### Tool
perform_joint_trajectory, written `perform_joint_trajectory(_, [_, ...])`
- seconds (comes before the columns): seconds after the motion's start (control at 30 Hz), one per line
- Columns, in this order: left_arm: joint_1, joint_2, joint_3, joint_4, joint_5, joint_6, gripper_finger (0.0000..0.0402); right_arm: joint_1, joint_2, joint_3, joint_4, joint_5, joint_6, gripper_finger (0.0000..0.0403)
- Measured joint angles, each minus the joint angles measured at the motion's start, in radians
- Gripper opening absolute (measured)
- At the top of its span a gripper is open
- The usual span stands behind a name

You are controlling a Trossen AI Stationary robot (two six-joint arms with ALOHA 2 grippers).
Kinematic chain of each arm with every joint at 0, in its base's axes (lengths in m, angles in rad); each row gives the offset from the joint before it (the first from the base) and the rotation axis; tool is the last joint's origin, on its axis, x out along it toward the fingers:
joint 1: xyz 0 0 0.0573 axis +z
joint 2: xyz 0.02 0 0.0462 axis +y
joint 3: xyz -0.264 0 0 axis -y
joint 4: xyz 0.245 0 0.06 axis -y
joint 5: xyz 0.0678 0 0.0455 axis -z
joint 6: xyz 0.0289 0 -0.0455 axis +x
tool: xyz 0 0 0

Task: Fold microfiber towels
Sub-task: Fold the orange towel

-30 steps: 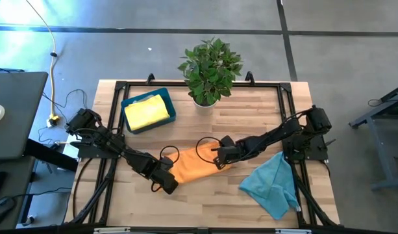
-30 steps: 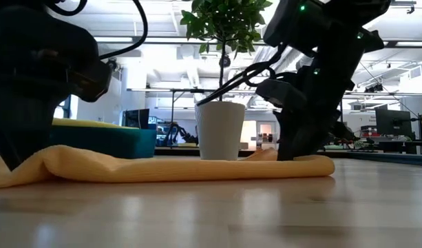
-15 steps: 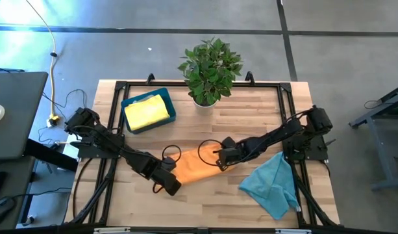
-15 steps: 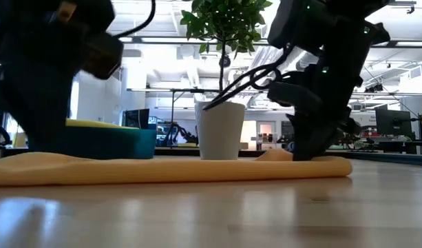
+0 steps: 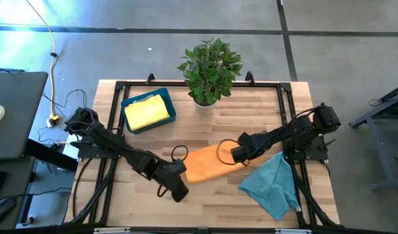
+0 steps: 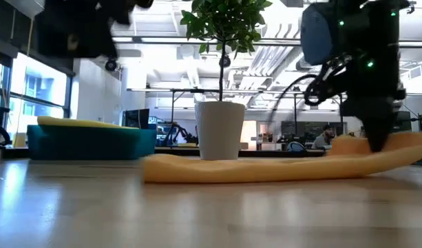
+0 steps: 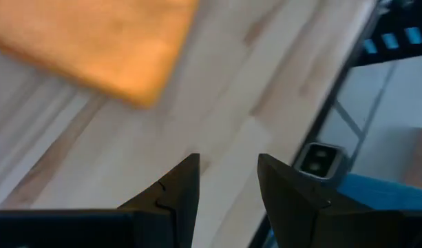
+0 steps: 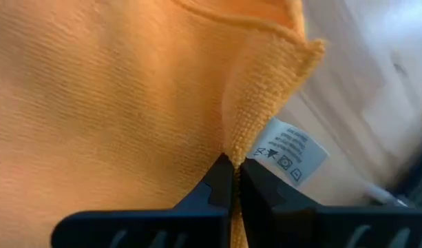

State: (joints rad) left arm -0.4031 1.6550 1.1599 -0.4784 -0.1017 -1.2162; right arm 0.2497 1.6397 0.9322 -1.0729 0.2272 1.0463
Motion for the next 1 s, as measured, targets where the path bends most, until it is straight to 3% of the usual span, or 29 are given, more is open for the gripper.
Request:
perform_joint_trajectory(0.2, [0.019,0.000,0.095,-0.004,0.000,0.117,0.0138,0.000,-0.013,0.088,-0.095,-0.116,0.000,0.0000])
perform_joint_trajectory(0.37, [0.031,0.000,0.165,-0.020,-0.004,0.205,0.0138,0.024,-0.013,0.191,-0.034,-0.201,0.000,0.0000])
perform_joint_trajectory(0.6, [0.031,-0.001,0.251,-0.123,-0.039,0.279,0.0138,0.060,-0.014,0.293,0.074,-0.138,0.099,0.0000])
perform_joint_trajectory(1.0, [0.031,-0.030,0.381,-0.438,-0.048,0.364,0.0138,0.065,0.031,0.296,0.334,0.010,0.237,0.0000])
